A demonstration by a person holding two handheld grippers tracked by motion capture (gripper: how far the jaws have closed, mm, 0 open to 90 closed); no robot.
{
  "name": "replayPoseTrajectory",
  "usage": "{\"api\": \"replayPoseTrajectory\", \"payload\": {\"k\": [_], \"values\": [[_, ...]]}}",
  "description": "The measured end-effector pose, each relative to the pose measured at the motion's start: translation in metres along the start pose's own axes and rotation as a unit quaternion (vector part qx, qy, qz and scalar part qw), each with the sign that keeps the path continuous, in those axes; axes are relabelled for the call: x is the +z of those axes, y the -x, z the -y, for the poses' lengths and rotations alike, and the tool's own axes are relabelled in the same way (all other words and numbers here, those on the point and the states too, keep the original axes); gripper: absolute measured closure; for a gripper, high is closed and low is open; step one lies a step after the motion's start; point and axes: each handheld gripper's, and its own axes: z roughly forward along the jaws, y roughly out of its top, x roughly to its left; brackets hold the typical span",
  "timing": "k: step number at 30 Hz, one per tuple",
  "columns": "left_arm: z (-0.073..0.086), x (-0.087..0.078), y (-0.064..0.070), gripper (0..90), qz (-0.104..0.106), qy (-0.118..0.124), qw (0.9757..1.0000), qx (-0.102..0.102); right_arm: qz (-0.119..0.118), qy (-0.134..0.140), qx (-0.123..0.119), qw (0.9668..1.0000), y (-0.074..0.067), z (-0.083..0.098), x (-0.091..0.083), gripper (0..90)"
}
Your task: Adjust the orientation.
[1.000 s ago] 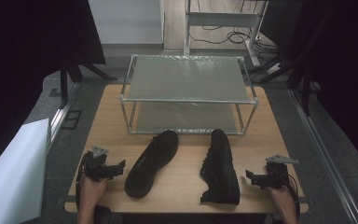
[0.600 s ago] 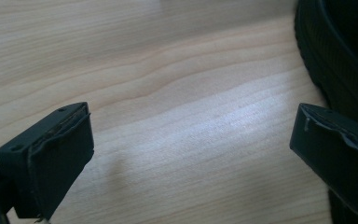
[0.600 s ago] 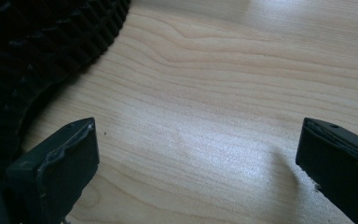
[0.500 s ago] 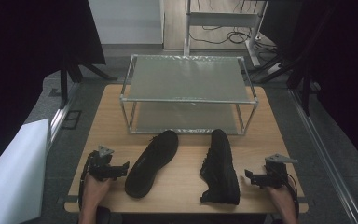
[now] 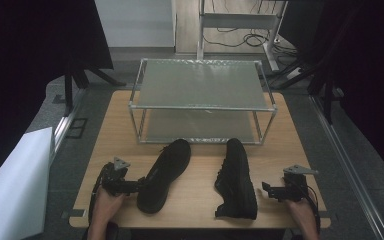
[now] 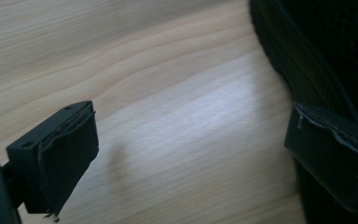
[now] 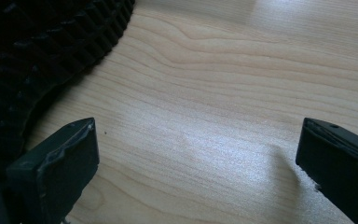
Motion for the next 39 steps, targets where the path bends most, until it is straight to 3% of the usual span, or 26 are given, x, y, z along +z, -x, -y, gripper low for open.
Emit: {"api": "replayPoseTrajectory", "payload": {"k": [14,27,29,33,36,39], "values": [[-0.007,0.006,0.034,2.0,0.022,-0.010,0.9984,0.050,-0.003,0.002,0.000,1.0000,0.000,0.000,0.000,0.0],[-0.011,0.011,0.057,1.2,0.033,-0.004,0.9961,0.081,-0.004,0.004,-0.002,1.0000,0.000,0.000,0.000,0.0],[-0.011,0.011,0.057,0.4,0.035,-0.004,0.9962,0.080,-0.004,0.004,-0.003,1.0000,0.000,0.000,0.000,0.0],[-0.011,0.005,0.050,0.0,0.042,0.015,0.9973,0.058,-0.004,0.005,0.000,1.0000,0.001,0.001,0.000,0.0],[-0.010,0.000,0.041,0.0,0.022,0.031,0.9984,0.042,-0.005,0.009,0.004,0.9999,0.001,0.000,-0.002,0.0],[-0.009,0.000,0.037,0.0,0.020,0.035,0.9988,0.029,-0.007,0.009,0.003,0.9999,0.000,-0.001,-0.002,0.0]]}}
